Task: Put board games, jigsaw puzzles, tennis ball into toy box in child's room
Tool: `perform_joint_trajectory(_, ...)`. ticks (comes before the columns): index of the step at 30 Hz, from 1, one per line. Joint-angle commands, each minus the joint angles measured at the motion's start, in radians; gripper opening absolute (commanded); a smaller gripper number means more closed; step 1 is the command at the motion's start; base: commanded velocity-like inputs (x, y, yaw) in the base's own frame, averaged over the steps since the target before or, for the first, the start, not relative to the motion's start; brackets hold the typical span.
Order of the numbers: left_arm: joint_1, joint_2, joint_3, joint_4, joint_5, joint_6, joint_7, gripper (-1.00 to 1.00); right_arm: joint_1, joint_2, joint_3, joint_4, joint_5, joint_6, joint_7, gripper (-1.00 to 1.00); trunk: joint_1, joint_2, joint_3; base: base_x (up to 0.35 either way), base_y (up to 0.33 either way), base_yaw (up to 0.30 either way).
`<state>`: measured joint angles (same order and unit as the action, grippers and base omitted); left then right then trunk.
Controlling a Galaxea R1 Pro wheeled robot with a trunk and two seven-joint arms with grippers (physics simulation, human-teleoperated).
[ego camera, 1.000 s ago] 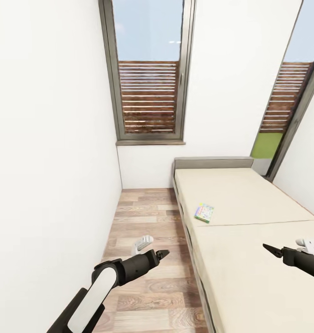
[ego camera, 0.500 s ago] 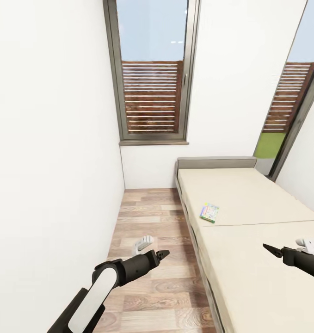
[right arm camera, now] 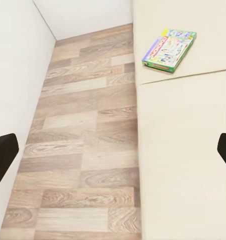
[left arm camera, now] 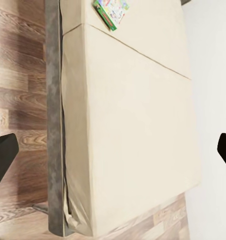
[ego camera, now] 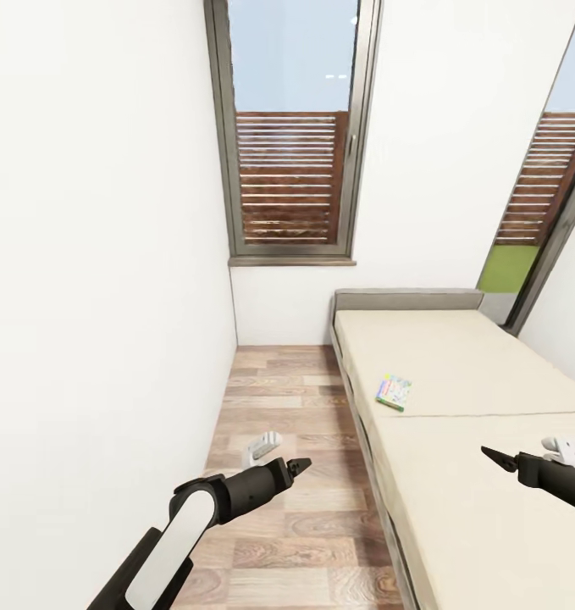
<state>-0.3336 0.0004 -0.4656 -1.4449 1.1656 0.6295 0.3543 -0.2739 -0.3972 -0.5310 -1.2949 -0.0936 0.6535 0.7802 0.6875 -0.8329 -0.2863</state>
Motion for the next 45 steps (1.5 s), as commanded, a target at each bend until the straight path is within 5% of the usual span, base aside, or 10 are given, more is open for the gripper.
perform_joint_trajectory(1,-0.001,0.0,-0.001,-0.001,0.01,0.001,0.01,1.0,-0.001,0.0,-0.001,0.0,-0.009,0.009,-0.001,1.0,0.0,-0.001,-0.001,0.0,0.005,0.086)
perform_joint_trajectory(26,-0.001,-0.002,-0.002,0.0,0.01,0.001,0.009,1.0,-0.001,0.0,-0.001,-0.001,-0.009,0.009,-0.001,1.0,0.0,-0.001,-0.001,0.023,0.001,0.021)
perform_joint_trajectory(45,-0.002,-0.002,-0.003,0.0,0.009,0.001,0.011,1.0,-0.001,0.0,-0.001,-0.001,-0.009,0.009,-0.001,1.0,0.0,-0.001,-0.001,0.268,0.0,0.001)
